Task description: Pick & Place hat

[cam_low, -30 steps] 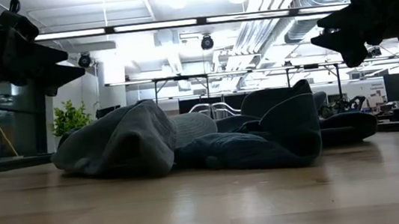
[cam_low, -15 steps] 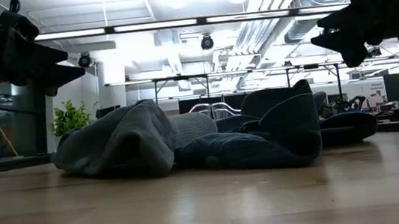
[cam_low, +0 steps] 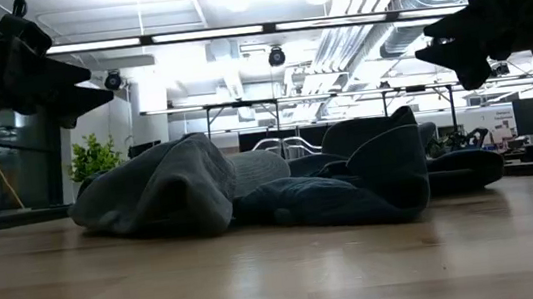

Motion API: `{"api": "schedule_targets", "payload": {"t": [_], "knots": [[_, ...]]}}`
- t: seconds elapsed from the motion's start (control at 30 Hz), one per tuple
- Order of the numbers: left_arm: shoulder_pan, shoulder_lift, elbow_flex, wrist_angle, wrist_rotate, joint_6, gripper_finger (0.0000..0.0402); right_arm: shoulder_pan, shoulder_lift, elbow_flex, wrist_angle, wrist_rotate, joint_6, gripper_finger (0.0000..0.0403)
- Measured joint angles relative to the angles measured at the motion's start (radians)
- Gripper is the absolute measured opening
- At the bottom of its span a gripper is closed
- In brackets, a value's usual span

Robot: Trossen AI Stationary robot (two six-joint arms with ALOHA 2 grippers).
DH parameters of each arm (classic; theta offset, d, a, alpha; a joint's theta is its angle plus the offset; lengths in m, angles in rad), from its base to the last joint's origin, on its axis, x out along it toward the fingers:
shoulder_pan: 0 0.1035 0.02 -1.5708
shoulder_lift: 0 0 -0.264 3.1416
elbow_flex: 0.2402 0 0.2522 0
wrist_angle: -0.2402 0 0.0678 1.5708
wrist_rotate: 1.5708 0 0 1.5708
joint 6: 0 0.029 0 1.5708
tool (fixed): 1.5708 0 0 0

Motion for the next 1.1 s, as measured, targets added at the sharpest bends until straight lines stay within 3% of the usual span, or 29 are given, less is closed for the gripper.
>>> {"api": "schedule_targets", "payload": {"t": [0.23,0.37,0.83,1.1], "knots": [[0.0,0.0,0.0,0.0,0.0,0.002,0.028,0.0,0.0,0.0,0.0,0.007,0.0,0.0213],[0.0,0.0,0.0,0.001,0.019,0.066,0.028,0.0,0.0,0.0,0.0,0.069,0.004,0.0213],[0.0,0.0,0.0,0.0,-0.014,0.076,0.028,0.0,0.0,0.0,0.045,0.056,0.298,0.0213],[0.0,0.0,0.0,0.0,-0.014,0.076,0.028,0.0,0.002,0.0,0.034,0.063,0.309,0.0213]]}}
